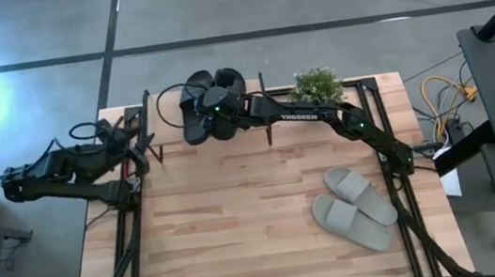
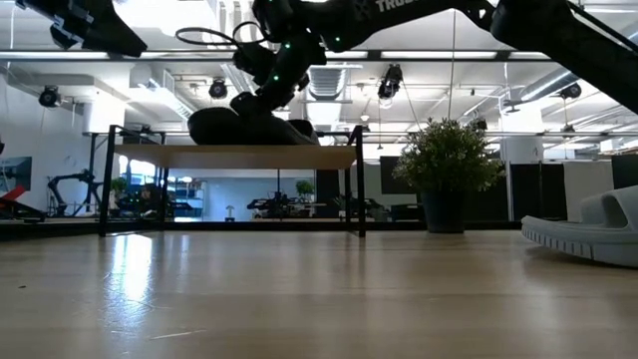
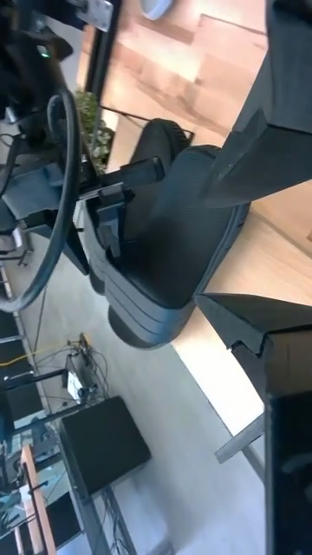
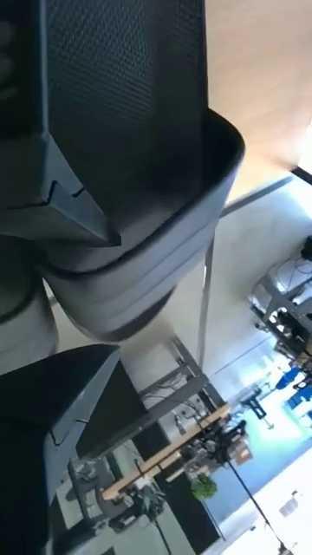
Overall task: Pick and place slides into the shelf
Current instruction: Put the black slipper on the shelf, then adjust the black slippers on the shelf
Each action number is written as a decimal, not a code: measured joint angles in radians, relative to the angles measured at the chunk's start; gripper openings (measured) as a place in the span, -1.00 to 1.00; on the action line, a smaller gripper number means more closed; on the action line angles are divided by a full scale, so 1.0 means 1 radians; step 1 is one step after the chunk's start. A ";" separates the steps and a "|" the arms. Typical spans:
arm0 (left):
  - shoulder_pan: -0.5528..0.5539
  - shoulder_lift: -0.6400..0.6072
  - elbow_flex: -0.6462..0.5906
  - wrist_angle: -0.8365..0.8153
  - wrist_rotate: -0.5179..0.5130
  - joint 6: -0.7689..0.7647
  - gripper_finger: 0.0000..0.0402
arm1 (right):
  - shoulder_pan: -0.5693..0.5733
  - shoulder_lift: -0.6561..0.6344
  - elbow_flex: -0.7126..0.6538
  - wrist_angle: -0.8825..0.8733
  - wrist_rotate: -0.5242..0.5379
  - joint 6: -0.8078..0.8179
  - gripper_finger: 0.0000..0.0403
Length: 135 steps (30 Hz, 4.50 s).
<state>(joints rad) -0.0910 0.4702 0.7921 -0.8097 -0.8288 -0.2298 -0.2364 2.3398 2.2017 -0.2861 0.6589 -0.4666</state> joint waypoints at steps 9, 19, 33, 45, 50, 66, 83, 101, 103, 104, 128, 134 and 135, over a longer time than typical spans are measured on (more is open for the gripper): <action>0.000 0.030 0.000 0.000 0.012 -0.001 -0.21 | 0.033 0.000 0.000 -0.001 -0.008 0.019 0.04; 0.000 -0.031 0.000 -0.002 0.052 -0.080 -0.21 | 0.109 -0.043 0.000 0.003 -0.007 0.020 0.14; 0.000 -0.038 -0.001 -0.002 0.071 -0.079 -0.21 | 0.180 -0.177 -0.001 -0.413 -0.219 0.648 0.14; 0.000 0.067 -0.013 0.002 0.144 -0.104 -0.21 | 0.189 -0.209 -0.098 -0.549 -0.428 0.910 -0.12; 0.000 0.110 -0.013 0.000 0.229 -0.104 -0.21 | 0.194 -0.208 -0.195 -0.453 -0.455 0.971 -0.46; 0.000 0.241 -0.013 0.004 0.227 -0.100 -0.21 | 0.168 -0.222 -0.223 -0.507 -0.321 0.986 -0.96; 0.076 0.162 0.032 0.016 0.116 -0.171 -0.21 | -0.088 -0.263 -0.070 -0.820 -0.230 1.120 -0.96; 0.113 0.149 0.017 0.016 0.119 -0.209 -0.21 | -0.231 -0.178 -0.071 -0.662 -0.395 0.989 -0.96; 0.113 0.151 0.016 0.015 0.119 -0.209 -0.21 | -0.228 -0.174 -0.072 -0.665 -0.366 0.989 -0.96; 0.113 0.151 0.016 0.015 0.119 -0.209 -0.21 | -0.226 -0.174 -0.072 -0.664 -0.338 0.989 -0.96; 0.113 0.161 0.006 0.015 0.119 -0.180 -0.21 | -0.203 -0.181 -0.053 -0.554 -0.426 0.963 -0.96; 0.113 0.160 0.002 0.006 0.172 -0.182 -0.21 | -0.189 -0.182 -0.032 -0.640 -0.265 0.929 -0.96; 0.113 0.161 0.002 0.008 0.208 -0.182 -0.21 | -0.187 -0.186 -0.024 -0.658 -0.233 0.920 -0.96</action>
<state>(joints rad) 0.0223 0.6308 0.7937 -0.8021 -0.6204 -0.4115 -0.4235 2.1533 2.1775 -0.9439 0.4259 0.4536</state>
